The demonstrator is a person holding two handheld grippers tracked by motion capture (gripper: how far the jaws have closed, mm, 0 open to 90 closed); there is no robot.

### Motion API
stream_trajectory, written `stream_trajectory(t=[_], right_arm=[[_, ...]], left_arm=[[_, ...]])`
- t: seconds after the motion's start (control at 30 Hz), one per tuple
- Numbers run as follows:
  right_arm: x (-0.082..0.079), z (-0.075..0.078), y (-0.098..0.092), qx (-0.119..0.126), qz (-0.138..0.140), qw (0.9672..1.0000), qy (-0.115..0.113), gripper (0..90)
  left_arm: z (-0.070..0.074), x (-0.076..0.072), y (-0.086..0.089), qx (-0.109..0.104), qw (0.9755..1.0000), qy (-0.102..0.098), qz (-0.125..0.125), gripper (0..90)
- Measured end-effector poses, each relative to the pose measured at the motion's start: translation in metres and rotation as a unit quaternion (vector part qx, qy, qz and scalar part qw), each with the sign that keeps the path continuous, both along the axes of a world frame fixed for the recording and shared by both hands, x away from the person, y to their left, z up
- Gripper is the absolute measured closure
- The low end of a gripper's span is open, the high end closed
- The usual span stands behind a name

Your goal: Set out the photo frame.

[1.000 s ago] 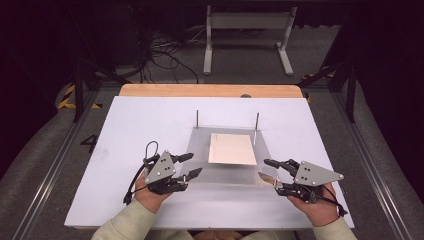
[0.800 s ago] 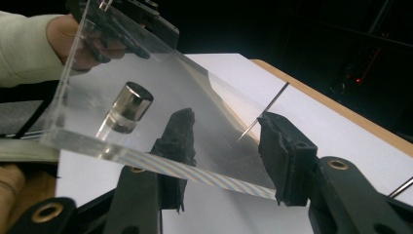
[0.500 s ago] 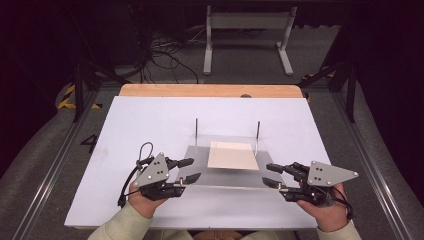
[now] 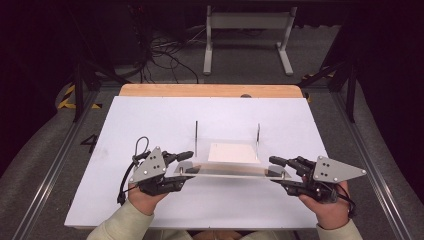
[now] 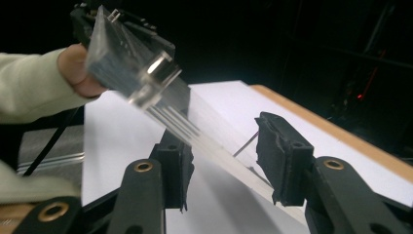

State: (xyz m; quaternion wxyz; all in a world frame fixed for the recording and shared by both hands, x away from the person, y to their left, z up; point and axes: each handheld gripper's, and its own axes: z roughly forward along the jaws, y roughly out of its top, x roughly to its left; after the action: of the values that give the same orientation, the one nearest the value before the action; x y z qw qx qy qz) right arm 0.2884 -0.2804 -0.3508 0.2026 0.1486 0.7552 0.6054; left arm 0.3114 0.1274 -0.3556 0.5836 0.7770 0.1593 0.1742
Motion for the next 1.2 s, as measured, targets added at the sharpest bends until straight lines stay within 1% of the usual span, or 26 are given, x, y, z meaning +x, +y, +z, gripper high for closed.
stream_trajectory(t=[0.07,0.1,0.13,0.17,0.27,0.3,0.33,0.37,0.43,0.57,0.63,0.77,0.8,0.83,0.93,1.1,1.2], right_arm=[[0.004,0.003,0.001,0.006,-0.01,0.9999,-0.009,56.3],[0.005,0.004,0.001,0.007,-0.014,0.9998,-0.011,56.4],[0.007,0.006,0.001,0.009,-0.019,0.9997,-0.013,56.4],[0.009,0.008,0.001,0.012,-0.022,0.9996,-0.015,56.3],[0.015,0.01,0.001,0.022,-0.026,0.9992,-0.02,55.9],[0.015,0.01,0.001,0.022,-0.026,0.9992,-0.02,55.9],[0.017,0.011,0.001,0.027,-0.029,0.9991,-0.018,55.6],[0.02,0.012,0.001,0.037,-0.03,0.9987,-0.017,55.3],[0.025,0.014,0.001,0.047,-0.034,0.9981,-0.018,55.1],[0.035,0.017,0.001,0.065,-0.044,0.9965,-0.029,54.8],[0.04,0.019,0.001,0.072,-0.049,0.9956,-0.035,54.9],[0.051,0.023,0.002,0.066,-0.066,0.9947,-0.042,55.3],[0.054,0.025,0.003,0.069,-0.068,0.9944,-0.043,55.4],[0.057,0.026,0.003,0.069,-0.07,0.9943,-0.043,55.6],[0.065,0.03,0.002,0.069,-0.075,0.9939,-0.043,55.9],[0.076,0.037,0.002,0.06,-0.085,0.9938,-0.04,56.3],[0.083,0.04,0.003,0.054,-0.093,0.9935,-0.037,56.7]], left_arm=[[0.0,0.003,0.002,-0.017,0.9998,0.001,0.013,48.1],[0.0,0.005,0.004,-0.025,0.9995,0.008,0.02,47.2],[0.0,0.009,0.007,-0.03,0.999,0.015,0.028,43.6],[-0.001,0.01,0.009,-0.031,0.9988,0.018,0.034,39.1],[-0.005,0.013,0.018,-0.035,0.9978,0.028,0.048,35.8],[-0.005,0.013,0.018,-0.035,0.9978,0.028,0.048,34.3],[-0.006,0.013,0.02,-0.032,0.9976,0.028,0.054,34.3],[-0.008,0.013,0.022,-0.03,0.9974,0.029,0.058,32.4],[-0.01,0.012,0.025,-0.025,0.997,0.029,0.067,30.5],[-0.014,0.011,0.031,-0.018,0.9959,0.033,0.082,29.1],[-0.018,0.01,0.035,-0.015,0.995,0.04,0.091,28.6],[-0.025,0.009,0.041,-0.004,0.9931,0.05,0.106,28.1],[-0.026,0.009,0.043,-0.003,0.9928,0.05,0.108,27.9],[-0.027,0.009,0.044,-0.005,0.9924,0.054,0.11,27.7],[-0.031,0.01,0.047,0.001,0.9916,0.059,0.115,27.3],[-0.039,0.013,0.047,0.015,0.9907,0.068,0.117,26.6],[-0.04,0.014,0.047,0.015,0.9904,0.073,0.116,26.4]])
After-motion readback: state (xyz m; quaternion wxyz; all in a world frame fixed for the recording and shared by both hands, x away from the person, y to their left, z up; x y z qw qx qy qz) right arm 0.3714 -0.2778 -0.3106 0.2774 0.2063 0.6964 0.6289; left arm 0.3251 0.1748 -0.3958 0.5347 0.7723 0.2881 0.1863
